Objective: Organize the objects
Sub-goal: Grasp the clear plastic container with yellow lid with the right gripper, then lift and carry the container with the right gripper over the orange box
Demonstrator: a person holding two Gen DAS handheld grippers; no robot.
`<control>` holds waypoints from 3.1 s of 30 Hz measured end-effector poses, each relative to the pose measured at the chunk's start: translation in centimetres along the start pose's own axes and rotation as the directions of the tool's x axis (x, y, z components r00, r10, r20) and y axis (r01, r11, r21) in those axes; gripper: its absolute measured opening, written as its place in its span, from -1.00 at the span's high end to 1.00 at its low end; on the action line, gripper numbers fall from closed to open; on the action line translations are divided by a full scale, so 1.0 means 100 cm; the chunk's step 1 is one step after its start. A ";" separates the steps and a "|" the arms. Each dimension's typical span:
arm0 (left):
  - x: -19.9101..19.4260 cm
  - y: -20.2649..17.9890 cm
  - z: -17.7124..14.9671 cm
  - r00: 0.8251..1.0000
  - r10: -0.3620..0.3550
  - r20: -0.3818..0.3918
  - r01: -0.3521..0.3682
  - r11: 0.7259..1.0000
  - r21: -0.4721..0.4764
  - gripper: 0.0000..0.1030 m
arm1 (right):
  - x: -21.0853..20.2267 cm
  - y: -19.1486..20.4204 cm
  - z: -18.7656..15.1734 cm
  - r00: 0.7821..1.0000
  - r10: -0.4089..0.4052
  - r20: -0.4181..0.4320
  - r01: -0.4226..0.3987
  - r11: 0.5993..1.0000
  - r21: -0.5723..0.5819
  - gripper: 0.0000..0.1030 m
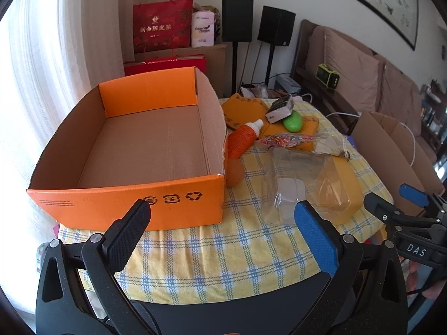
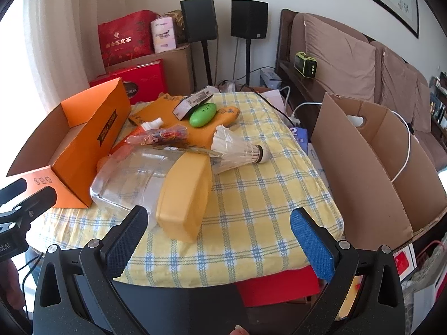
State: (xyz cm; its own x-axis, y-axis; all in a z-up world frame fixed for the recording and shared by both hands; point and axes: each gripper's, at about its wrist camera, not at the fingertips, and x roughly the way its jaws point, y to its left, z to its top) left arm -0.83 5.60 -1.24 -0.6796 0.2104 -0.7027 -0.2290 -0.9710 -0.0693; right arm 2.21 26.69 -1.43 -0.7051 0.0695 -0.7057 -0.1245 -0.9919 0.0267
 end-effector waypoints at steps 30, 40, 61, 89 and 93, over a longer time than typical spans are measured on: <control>0.045 -0.040 -0.005 0.951 -0.308 -0.020 0.308 0.951 0.008 -0.47 | 0.037 -0.020 0.009 0.920 0.381 -0.091 -0.361 0.915 0.177 0.02; 0.063 -0.038 -0.008 0.911 -0.407 -0.075 0.404 0.914 -0.049 -0.47 | 0.044 -0.017 0.012 0.891 0.440 -0.113 -0.411 0.886 0.215 0.06; -0.032 -0.036 0.017 0.862 -0.498 0.094 0.496 0.867 0.047 -0.43 | -0.031 -0.006 0.037 0.907 0.420 -0.009 -0.416 0.901 0.124 0.05; -0.031 0.102 0.028 0.943 -0.306 0.130 0.325 0.932 -0.158 -0.45 | 0.009 0.138 0.090 0.796 0.588 -0.142 -0.601 0.796 -0.070 -0.07; -0.030 0.101 0.023 0.939 -0.313 0.141 0.331 0.934 -0.136 -0.48 | 0.015 0.137 0.087 0.785 0.600 -0.152 -0.613 0.788 -0.056 -0.12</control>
State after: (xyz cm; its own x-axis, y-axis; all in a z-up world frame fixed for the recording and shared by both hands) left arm -2.74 -4.59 1.80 -0.6654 0.5173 -0.5382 -0.3442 -0.8524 -0.3937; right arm -6.62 14.10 4.00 -0.5223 -0.5567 -0.6459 0.3735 -0.8303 0.4136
